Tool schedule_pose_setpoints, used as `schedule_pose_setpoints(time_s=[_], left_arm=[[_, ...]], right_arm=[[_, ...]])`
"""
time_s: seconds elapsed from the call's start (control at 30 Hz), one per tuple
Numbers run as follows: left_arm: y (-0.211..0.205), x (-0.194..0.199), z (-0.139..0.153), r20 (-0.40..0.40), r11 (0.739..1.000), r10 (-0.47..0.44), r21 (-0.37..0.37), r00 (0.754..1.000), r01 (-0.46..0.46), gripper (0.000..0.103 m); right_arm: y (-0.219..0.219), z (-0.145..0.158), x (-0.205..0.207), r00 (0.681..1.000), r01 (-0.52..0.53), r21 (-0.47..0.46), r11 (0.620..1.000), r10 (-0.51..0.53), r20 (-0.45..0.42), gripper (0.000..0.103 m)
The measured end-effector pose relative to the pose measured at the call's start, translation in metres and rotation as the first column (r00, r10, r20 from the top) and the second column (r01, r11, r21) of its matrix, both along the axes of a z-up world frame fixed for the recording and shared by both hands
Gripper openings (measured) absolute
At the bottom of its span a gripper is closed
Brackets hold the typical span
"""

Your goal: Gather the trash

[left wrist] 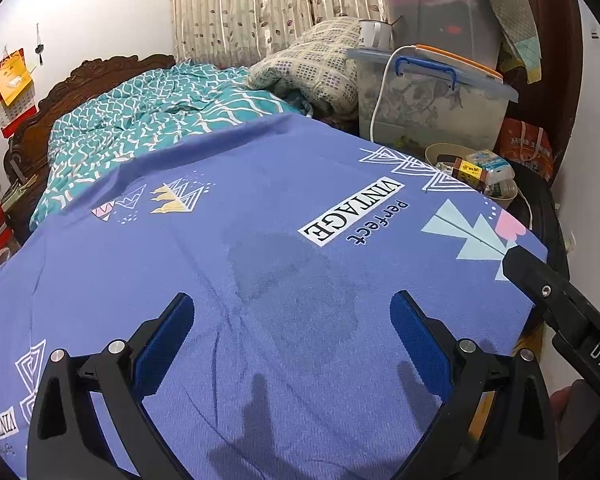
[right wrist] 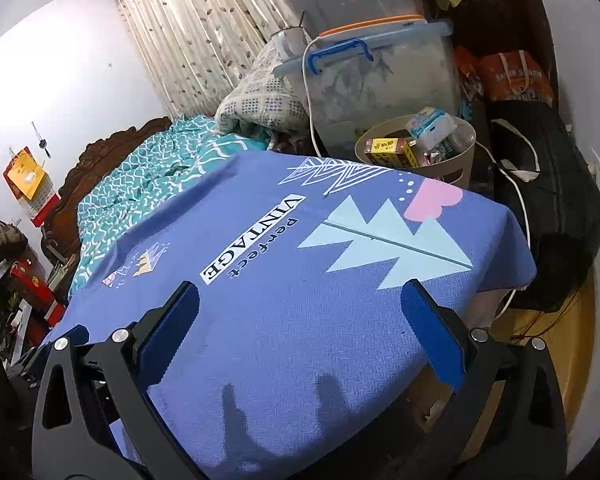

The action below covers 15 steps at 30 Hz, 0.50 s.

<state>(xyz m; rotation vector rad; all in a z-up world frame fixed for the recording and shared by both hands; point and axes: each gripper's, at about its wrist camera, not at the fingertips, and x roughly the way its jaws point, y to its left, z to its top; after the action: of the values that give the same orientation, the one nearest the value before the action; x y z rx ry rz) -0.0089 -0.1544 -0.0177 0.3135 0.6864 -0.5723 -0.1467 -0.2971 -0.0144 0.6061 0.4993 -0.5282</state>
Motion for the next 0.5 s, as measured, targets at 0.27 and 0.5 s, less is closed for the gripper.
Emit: schedule_pose_setpoints(time_s=[0.27, 0.5], left_arm=[[0.0, -0.0034, -0.0022, -0.018, 1.0, -0.016, 0.002, 1.0, 0.016, 0.095], [0.0, -0.0051, -0.002, -0.028, 1.0, -0.021, -0.002, 0.999, 0.021, 0.095]], right_arm=[[0.0007, -0.0001, -0.0001, 1.0, 0.001, 0.003, 1.0, -0.001, -0.002, 0.099], [0.0052, -0.0029, -0.0025, 1.0, -0.001, 0.006, 1.0, 0.001, -0.001, 0.099]])
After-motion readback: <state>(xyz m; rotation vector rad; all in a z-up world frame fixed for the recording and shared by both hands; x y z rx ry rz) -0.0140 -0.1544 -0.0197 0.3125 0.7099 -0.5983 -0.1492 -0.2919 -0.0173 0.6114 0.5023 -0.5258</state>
